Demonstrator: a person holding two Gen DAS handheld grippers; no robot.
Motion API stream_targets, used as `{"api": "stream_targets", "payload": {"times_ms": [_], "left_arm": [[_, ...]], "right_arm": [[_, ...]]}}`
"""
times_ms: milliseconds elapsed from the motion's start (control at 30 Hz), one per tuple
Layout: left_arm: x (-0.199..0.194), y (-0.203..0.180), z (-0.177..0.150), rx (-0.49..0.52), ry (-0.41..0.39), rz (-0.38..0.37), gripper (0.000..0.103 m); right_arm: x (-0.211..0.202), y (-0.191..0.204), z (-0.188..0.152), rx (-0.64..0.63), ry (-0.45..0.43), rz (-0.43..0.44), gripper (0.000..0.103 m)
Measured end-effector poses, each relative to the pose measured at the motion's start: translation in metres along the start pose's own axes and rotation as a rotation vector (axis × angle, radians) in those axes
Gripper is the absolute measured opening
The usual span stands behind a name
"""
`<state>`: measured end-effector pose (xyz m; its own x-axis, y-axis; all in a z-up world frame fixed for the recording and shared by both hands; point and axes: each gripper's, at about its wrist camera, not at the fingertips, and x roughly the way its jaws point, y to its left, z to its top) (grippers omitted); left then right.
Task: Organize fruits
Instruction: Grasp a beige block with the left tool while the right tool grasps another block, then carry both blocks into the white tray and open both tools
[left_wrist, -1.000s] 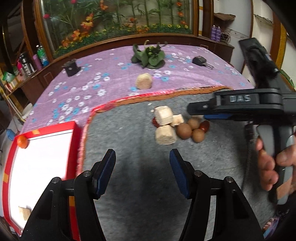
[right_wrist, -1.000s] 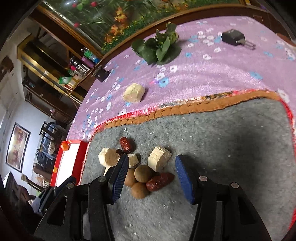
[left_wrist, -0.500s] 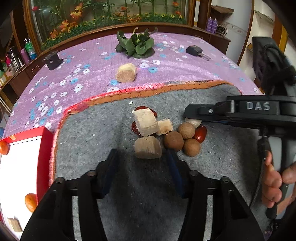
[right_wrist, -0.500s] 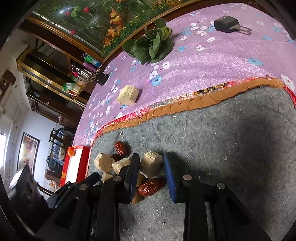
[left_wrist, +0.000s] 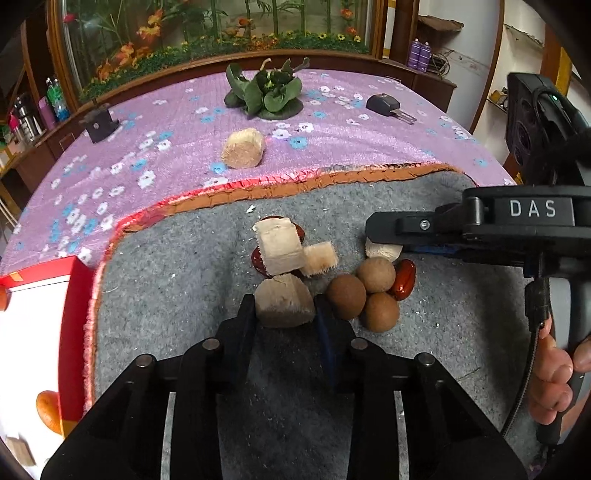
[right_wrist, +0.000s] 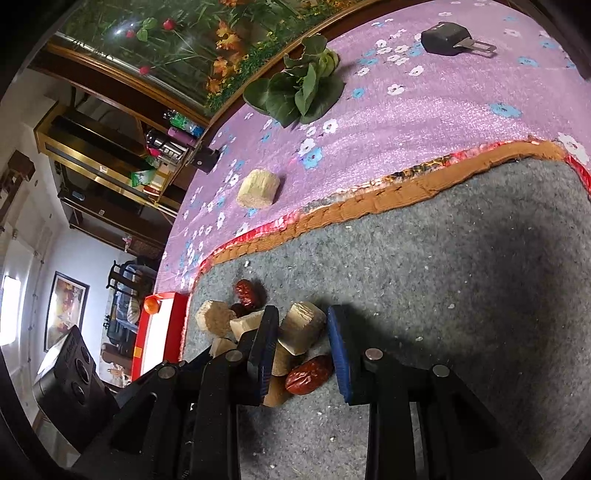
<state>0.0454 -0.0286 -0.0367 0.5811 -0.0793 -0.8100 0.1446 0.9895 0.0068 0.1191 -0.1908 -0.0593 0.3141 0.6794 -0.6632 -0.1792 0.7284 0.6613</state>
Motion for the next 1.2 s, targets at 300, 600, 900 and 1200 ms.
{"api": "stream_targets", "payload": {"times_ms": [300,600,900,1200], "left_arm": [[-0.051,0.002,-0.011,0.006,-0.141,0.154,0.028],[-0.103,0.018,-0.020,-0.014,-0.266,0.286,0.028],[-0.121,0.034,-0.030,-0.047,-0.304,0.326,0.028],[-0.130,0.054,-0.042,-0.082,-0.317,0.356,0.028]], "right_arm": [[-0.015,0.021,-0.003,-0.085,-0.075,0.093,0.028],[-0.015,0.032,-0.007,-0.140,-0.090,0.140,0.028],[-0.011,0.027,-0.008,-0.143,-0.097,0.108,0.028],[-0.008,0.026,-0.012,-0.065,-0.069,0.218,0.028]]}}
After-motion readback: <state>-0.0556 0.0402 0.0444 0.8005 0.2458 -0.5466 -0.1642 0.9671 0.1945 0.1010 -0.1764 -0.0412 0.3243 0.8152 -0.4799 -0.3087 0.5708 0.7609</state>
